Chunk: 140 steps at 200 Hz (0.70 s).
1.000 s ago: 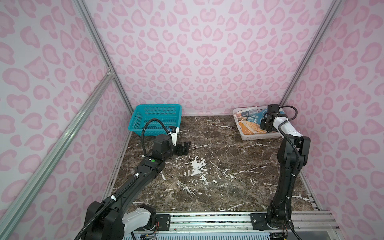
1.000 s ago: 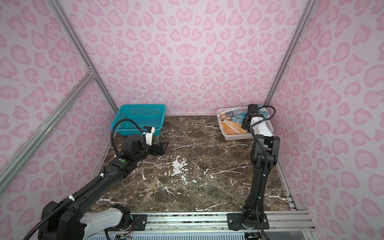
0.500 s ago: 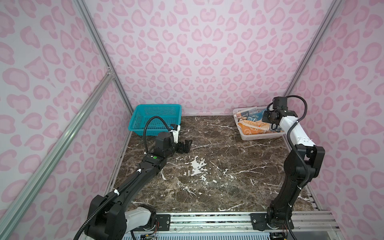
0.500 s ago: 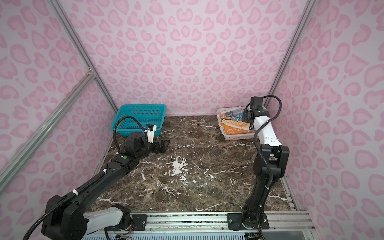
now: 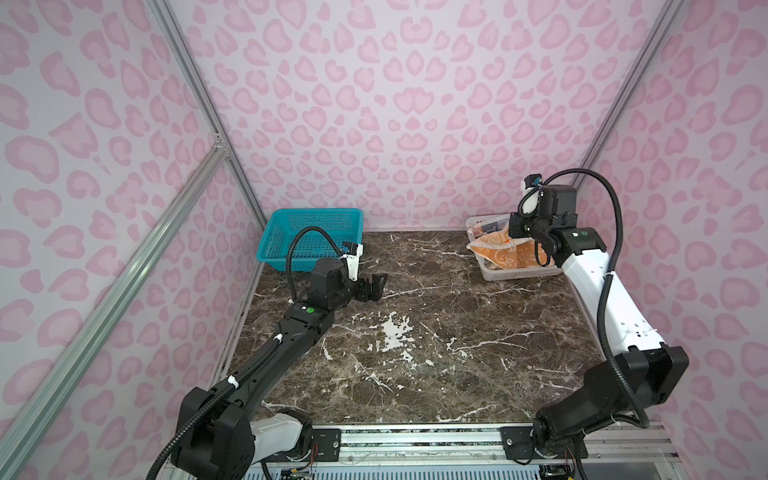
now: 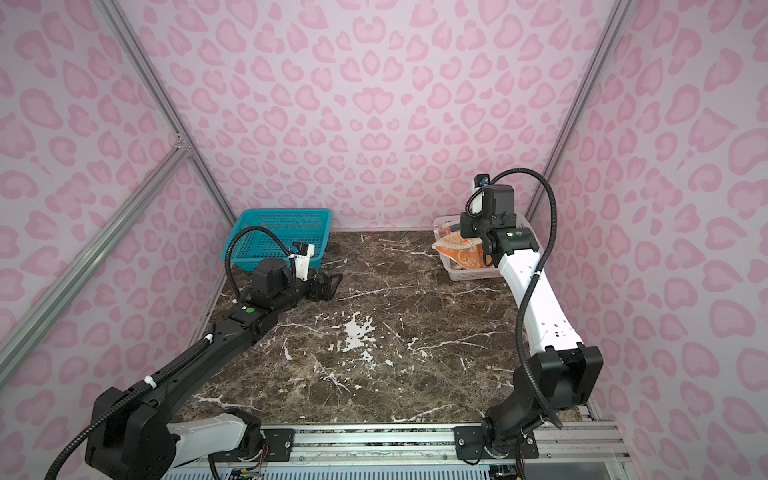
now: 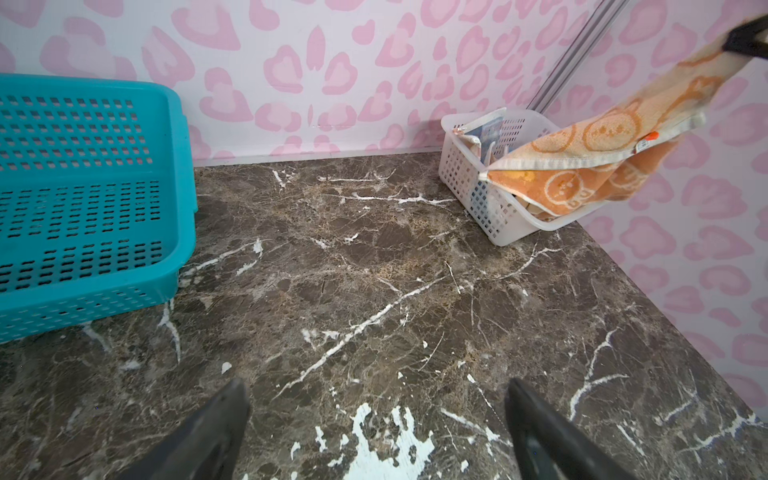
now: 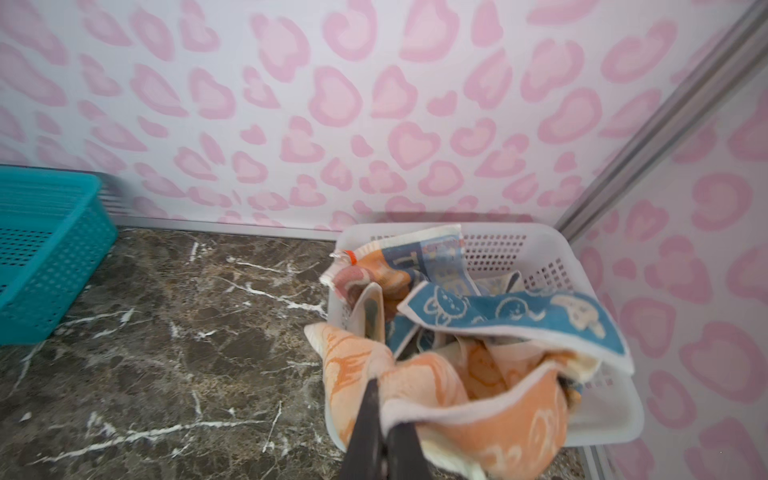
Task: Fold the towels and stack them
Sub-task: 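Pull the orange towel out and drop it on the table with the right gripper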
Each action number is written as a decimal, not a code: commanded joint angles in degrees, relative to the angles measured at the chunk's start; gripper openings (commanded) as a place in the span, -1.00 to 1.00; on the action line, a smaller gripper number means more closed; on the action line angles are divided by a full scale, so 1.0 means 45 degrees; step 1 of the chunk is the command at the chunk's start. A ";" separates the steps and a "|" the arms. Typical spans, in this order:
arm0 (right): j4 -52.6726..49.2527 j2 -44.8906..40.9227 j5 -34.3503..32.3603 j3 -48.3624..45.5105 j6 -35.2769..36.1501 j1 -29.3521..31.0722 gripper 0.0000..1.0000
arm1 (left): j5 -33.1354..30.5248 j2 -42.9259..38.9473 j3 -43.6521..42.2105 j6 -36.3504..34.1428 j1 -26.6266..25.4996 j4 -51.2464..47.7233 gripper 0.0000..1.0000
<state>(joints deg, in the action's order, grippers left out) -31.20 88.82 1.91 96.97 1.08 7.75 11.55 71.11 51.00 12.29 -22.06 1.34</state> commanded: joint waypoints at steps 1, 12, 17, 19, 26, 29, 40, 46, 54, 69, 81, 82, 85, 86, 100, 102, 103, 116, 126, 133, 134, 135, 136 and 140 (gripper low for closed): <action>0.0230 -0.0300 0.0099 0.0626 0.0558 0.0475 -1.00 | 0.0184 -0.0002 0.0319 -0.0285 0.0006 0.0365 0.94; -0.0108 -0.0376 0.0122 0.1160 0.0702 0.0837 -1.00 | 0.0206 -0.0021 0.0380 -0.0377 0.0011 0.0329 0.95; -0.0243 -0.0415 0.0139 0.1390 0.0749 0.1006 -1.00 | 0.0197 -0.0026 0.0402 -0.0424 0.0020 0.0317 0.94; -0.0290 -0.0418 0.0156 0.1466 0.0769 0.1079 -1.00 | 0.0189 -0.0042 0.0409 -0.0441 0.0015 0.0309 0.95; -0.0425 -0.0468 0.0261 0.1755 0.0856 0.1331 -1.00 | 0.0173 -0.0059 0.0449 -0.0482 0.0018 0.0290 0.95; -0.0481 -0.0478 0.0315 0.1860 0.0885 0.1460 -1.00 | 0.0168 -0.0077 0.0461 -0.0517 0.0010 0.0273 0.95; -0.0629 -0.0563 0.0556 0.2251 0.0934 0.1871 -1.00 | 0.0148 -0.0155 0.0477 -0.0599 0.0006 0.0242 0.95; -0.0725 -0.0584 0.0681 0.2467 0.0984 0.2111 -1.00 | 0.0133 -0.0222 0.0501 -0.0672 0.0009 0.0236 0.95; -0.0827 -0.0620 0.0808 0.2731 0.1043 0.2469 -1.00 | 0.0092 -0.0322 0.0500 -0.0751 0.0011 0.0210 0.95; -0.0802 -0.0724 0.0883 0.3012 0.1085 0.3138 -1.00 | -0.0056 -0.0573 0.0437 -0.0937 0.0019 0.0156 0.94; -0.0690 -0.0802 0.0920 0.3129 0.1080 0.3667 -1.00 | -0.0021 -0.0819 0.0297 -0.1261 0.0009 0.0169 0.94; -0.0687 -0.0807 0.0921 0.3144 0.1084 0.3707 -1.00 | -0.0015 -0.0840 0.0282 -0.1284 0.0015 0.0179 0.94; -0.0677 -0.0837 0.0947 0.3171 0.1090 0.3810 -1.00 | 0.0018 -0.0900 0.0238 -0.1389 0.0020 0.0179 0.94; -0.0670 -0.0834 0.0954 0.3165 0.1089 0.3857 -1.00 | 0.0024 -0.0929 0.0223 -0.1426 0.0020 0.0174 0.94; -0.0531 -0.0922 0.1082 0.3161 0.0936 0.4332 -1.00 | 0.0208 -0.1270 -0.0091 -0.1905 0.0009 0.0267 0.94; -0.0519 -0.0945 0.1100 0.3150 0.0924 0.4342 -1.00 | 0.0246 -0.1320 -0.0139 -0.1964 0.0008 0.0297 0.94; -0.0486 -0.0947 0.1138 0.3127 0.0900 0.4404 -1.00 | 0.0265 -0.1344 -0.0161 -0.1996 0.0014 0.0302 0.94; -0.0370 -0.1086 0.1364 0.2811 0.0725 0.4608 -1.00 | 0.0570 -0.1663 -0.0572 -0.2484 0.0017 0.0494 0.94; -0.0122 -0.1253 0.1400 0.2312 0.0479 0.4649 -1.00 | 0.0912 -0.1883 -0.0883 -0.2865 0.0002 0.0726 0.94; 0.0083 -0.1389 0.1440 0.1846 0.0250 0.4655 -1.00 | 0.1094 -0.1999 -0.1074 -0.3087 0.0009 0.0927 0.94; 0.0110 -0.1403 0.1445 0.1760 0.0220 0.4660 -1.00 | 0.1100 -0.2006 -0.1106 -0.3115 0.0014 0.0959 0.95; 0.0133 -0.1419 0.1447 0.1688 0.0185 0.4662 -1.00 | 0.1102 -0.2020 -0.1123 -0.3138 0.0008 0.0994 0.94; 0.0154 -0.1428 0.1449 0.1652 0.0158 0.4664 -1.00 | 0.1104 -0.2026 -0.1150 -0.3160 0.0004 0.1031 0.94; 0.0224 -0.1479 0.1506 0.1387 0.0062 0.4651 -1.00 | 0.1095 -0.2066 -0.1225 -0.3273 -0.0009 0.1138 0.94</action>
<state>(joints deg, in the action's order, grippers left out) -33.15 83.09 7.46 107.79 4.58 28.51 13.54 63.13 47.62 2.87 -22.06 1.91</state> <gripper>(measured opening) 0.049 0.972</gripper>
